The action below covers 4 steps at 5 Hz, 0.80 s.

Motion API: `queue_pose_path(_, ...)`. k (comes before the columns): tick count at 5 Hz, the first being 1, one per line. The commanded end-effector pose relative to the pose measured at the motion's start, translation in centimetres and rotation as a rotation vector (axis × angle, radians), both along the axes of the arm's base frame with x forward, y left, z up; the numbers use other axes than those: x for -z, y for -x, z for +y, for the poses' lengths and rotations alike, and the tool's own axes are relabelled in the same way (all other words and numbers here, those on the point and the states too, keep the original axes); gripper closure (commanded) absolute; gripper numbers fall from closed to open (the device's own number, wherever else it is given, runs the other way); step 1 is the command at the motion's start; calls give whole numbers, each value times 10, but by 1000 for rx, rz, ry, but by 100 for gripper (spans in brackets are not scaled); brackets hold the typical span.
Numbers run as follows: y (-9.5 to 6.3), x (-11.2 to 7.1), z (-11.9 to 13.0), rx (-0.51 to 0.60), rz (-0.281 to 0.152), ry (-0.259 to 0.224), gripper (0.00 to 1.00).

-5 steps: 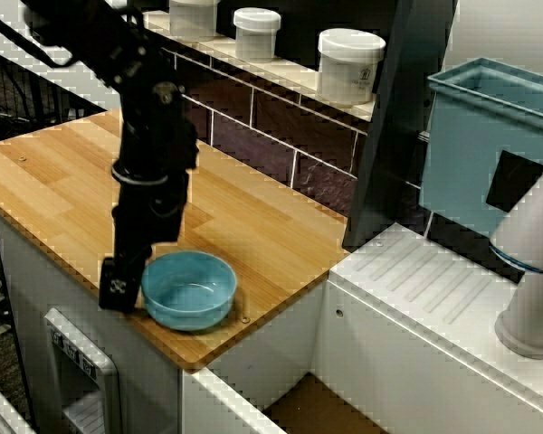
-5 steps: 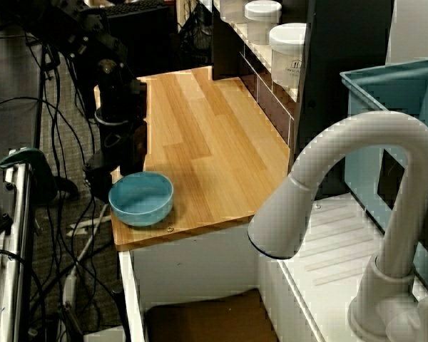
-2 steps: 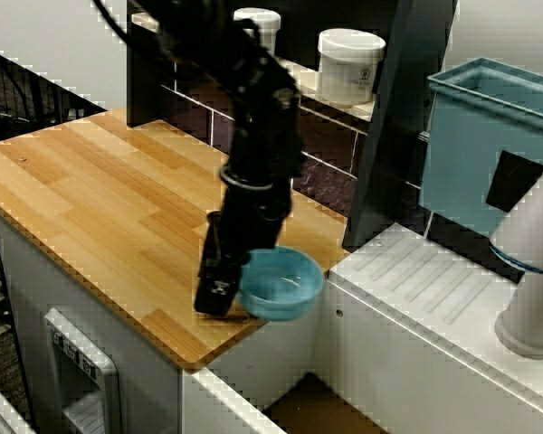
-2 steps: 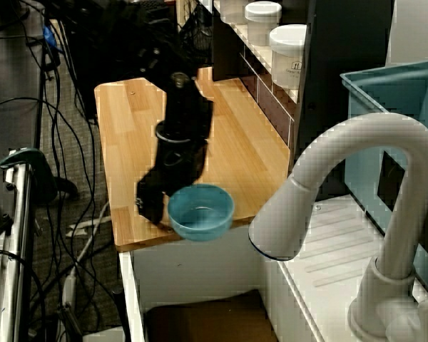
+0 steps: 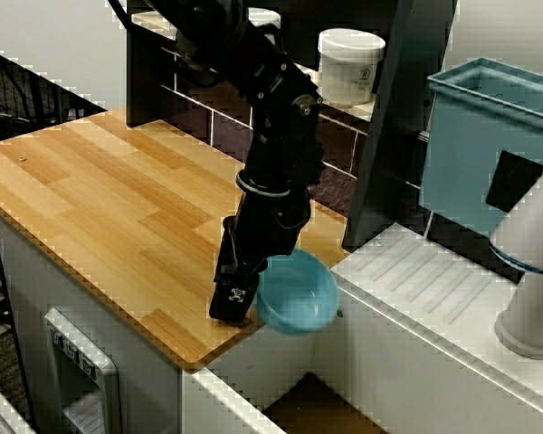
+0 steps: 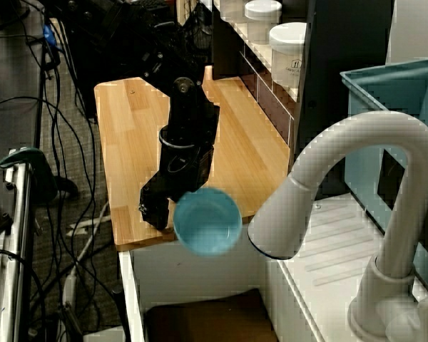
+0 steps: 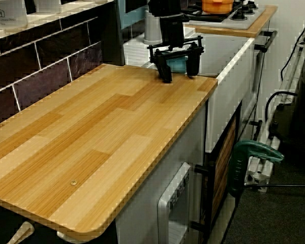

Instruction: Push into sink

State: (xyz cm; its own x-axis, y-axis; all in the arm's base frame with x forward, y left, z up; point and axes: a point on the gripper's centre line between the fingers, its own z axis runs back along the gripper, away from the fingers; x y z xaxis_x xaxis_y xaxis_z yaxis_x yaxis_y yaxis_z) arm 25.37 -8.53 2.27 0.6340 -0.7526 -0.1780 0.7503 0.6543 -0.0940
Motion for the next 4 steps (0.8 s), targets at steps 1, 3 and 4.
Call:
queue_pose_path(1,5,-9,-9,41,-20,17,0)
queue_pose_path(3,-1,-18,-15,-26,-48,56,0)
queue_pose_path(4,-8,-21,-16,-76,-69,69,0)
